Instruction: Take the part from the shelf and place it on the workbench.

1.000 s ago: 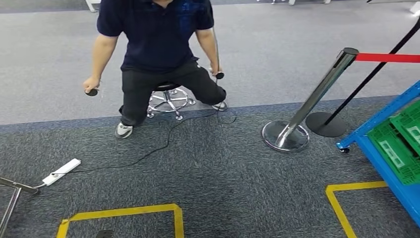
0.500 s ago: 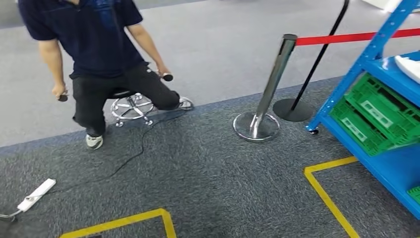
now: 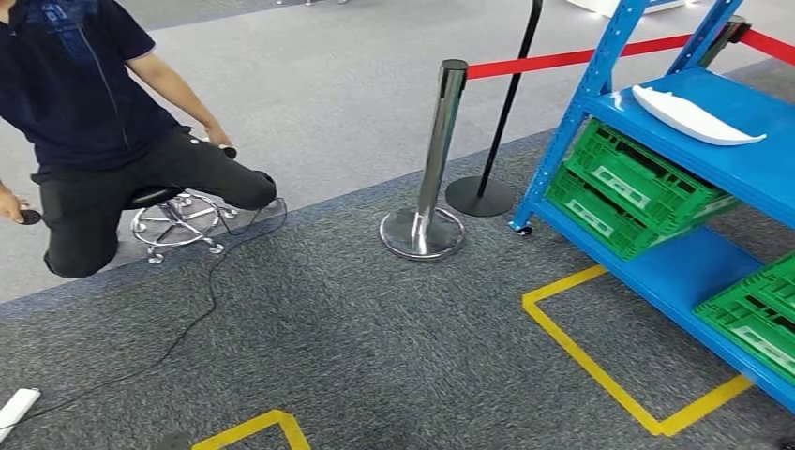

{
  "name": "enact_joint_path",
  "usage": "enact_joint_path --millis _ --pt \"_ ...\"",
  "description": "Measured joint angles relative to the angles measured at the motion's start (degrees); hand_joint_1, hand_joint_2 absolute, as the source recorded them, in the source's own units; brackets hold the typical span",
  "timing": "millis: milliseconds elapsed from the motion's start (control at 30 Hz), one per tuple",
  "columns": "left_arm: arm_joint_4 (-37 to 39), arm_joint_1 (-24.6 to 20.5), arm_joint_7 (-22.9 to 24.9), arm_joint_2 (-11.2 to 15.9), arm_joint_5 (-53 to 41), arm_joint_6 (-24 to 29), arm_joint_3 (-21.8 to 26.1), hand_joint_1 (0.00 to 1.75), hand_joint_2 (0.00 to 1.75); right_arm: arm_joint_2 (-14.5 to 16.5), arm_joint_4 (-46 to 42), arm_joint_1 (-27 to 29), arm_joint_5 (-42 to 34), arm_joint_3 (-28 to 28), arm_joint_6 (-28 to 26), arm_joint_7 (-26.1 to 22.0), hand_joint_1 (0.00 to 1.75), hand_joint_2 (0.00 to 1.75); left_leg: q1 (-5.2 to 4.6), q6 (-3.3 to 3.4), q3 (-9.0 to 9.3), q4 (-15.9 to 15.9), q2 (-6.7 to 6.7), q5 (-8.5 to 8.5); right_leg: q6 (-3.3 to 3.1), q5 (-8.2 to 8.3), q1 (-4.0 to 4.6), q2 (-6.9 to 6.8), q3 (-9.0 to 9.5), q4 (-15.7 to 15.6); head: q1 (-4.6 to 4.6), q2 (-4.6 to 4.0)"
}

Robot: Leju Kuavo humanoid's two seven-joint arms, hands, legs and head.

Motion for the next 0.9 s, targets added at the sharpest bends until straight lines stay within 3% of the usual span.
enact_joint_path --millis 67,100,133,167,233,300,367,433,500,567,600,633,667,733,800,867,900 --pt "0.0 0.0 0.9 0.7 -0.2 -3.2 0.0 0.00 0.00 0.2 0.1 -0.4 0.4 0.0 4.4 0.7 0.00 0.00 -0.25 0.36 -0.08 -0.1 1.51 0.09 0.07 -4.18 0.21 -3.47 -2.94 6.9 0.36 0.00" --pt "0.0 0.0 2.0 1.0 -0.3 -4.9 -0.1 0.00 0.00 0.2 0.2 -0.6 0.7 0.1 6.8 1.3 0.00 0.00 -0.40 0.42 -0.11 0.0 2.32 0.07 0.10 -5.94 0.21 -4.25 -4.40 10.5 0.39 0.00" --pt "0.0 0.0 3.7 1.2 -0.5 -6.5 -0.2 0.00 0.00 0.3 0.3 -0.6 1.3 0.1 8.7 2.0 0.00 0.00 -0.51 0.44 -0.12 0.0 3.11 0.05 0.08 -6.75 0.21 -4.62 -5.12 12.7 0.37 0.00" --pt "0.0 0.1 5.5 1.4 -0.7 -8.0 -0.4 0.00 0.00 0.4 0.4 -0.4 2.0 0.3 10.3 2.7 0.00 0.00 -0.58 0.45 -0.10 0.0 3.84 0.00 0.03 -6.53 0.23 -4.81 -4.83 12.8 0.39 0.00" --pt "0.0 0.2 7.8 1.5 -0.5 -10.5 -0.7 0.00 0.00 0.4 0.5 0.0 3.6 0.7 12.5 3.8 0.00 0.00 -0.62 0.34 0.06 0.0 5.14 -0.17 -0.19 -3.76 0.32 -5.68 -1.21 7.3 0.39 0.00" --pt "0.0 0.4 8.1 1.7 -0.7 -13.5 -0.9 0.00 0.00 0.3 0.5 0.1 4.8 1.5 14.8 3.6 0.00 0.00 -0.88 -0.09 0.28 0.1 6.31 -0.47 -0.64 -1.43 0.63 -7.70 2.92 0.2 0.35 0.00" --pt "0.0 0.3 7.8 2.1 -1.7 -17.7 -1.5 0.00 0.00 -0.1 0.5 0.1 5.5 2.3 17.3 2.8 0.00 0.00 -1.10 -0.61 0.40 0.2 7.33 -0.60 -1.20 -0.84 0.91 -8.28 4.22 -2.2 0.26 0.00" --pt "0.0 0.0 7.7 2.5 -2.9 -20.4 -2.4 0.00 0.00 -0.7 0.5 0.1 5.3 2.7 18.1 2.3 0.00 0.00 -0.98 -1.16 0.54 0.1 8.00 -0.73 -1.79 -0.50 0.83 -7.00 4.08 -2.4 0.22 0.00" --pt "0.0 -0.2 7.3 2.7 -3.6 -21.0 -3.2 0.00 0.00 -1.3 0.5 0.1 4.6 2.7 17.8 2.3 0.00 0.00 -0.75 -1.82 -0.14 2.0 6.15 -2.31 -2.42 -0.18 0.51 -5.81 4.13 -2.8 0.09 0.00" --pt "0.0 -0.1 5.9 2.9 -3.8 -21.4 -3.6 0.00 0.00 -1.7 0.5 -0.1 4.1 2.6 17.7 2.4 0.00 0.00 -0.45 -2.27 -3.09 8.5 3.18 -5.79 -2.85 -0.02 0.32 -4.50 4.09 -2.9 -0.13 0.00" --pt "0.0 0.0 5.1 3.0 -3.9 -21.6 -3.8 0.00 0.00 -1.8 0.5 -0.1 3.9 2.5 17.6 2.4 0.00 0.00 -0.34 -2.39 -5.03 12.3 2.46 -7.35 -2.96 0.01 0.32 -3.76 4.02 -2.9 -0.18 0.00" --pt "0.0 0.1 4.6 3.1 -4.1 -21.7 -3.9 0.00 0.00 -1.8 0.5 -0.2 3.7 2.4 17.4 2.5 0.00 0.00 -0.26 -2.49 -6.56 15.2 2.15 -8.05 -3.00 0.04 0.31 -2.95 3.97 -2.9 -0.19 0.00" --pt "0.0 0.2 4.2 3.2 -4.2 -21.8 -4.0 0.00 0.00 -1.8 0.5 -0.2 3.7 2.3 17.3 2.6 0.00 0.00 -0.18 -2.56 -7.26 16.1 2.01 -7.60 -3.00 0.08 0.29 -2.11 3.95 -2.9 -0.18 0.00" --pt "0.0 0.1 3.6 3.4 -4.3 -21.7 -4.1 0.00 0.00 -1.8 0.5 -0.1 3.5 2.1 17.2 2.9 0.00 0.00 0.05 -2.60 -5.78 12.1 1.56 -3.95 -2.80 0.19 0.17 -0.45 3.96 -2.9 -0.18 0.00" --pt "0.0 -0.1 3.3 3.4 -4.6 -21.5 -4.3 0.00 0.00 -1.8 0.5 -0.1 3.3 1.9 17.1 3.3 0.00 0.00 0.51 -2.61 -2.59 4.9 -0.59 -0.51 -2.23 0.28 0.10 1.12 3.68 -2.7 -0.23 0.00" --pt "0.0 -0.2 3.6 3.4 -4.8 -20.8 -4.4 0.00 0.00 -1.7 0.5 -0.2 2.9 1.5 16.9 3.6 0.00 0.00 0.72 -2.42 -1.06 1.1 -2.36 0.17 -1.40 0.48 0.00 2.50 3.03 -2.5 -0.29 0.00" --pt "0.0 -0.2 3.8 3.3 -4.8 -20.2 -4.4 0.00 0.00 -1.6 0.5 -0.1 2.6 1.3 16.7 3.8 0.00 0.00 0.66 -2.15 -0.91 0.6 -2.34 -0.02 -0.97 0.65 -0.10 3.15 2.65 -2.6 -0.30 0.00"
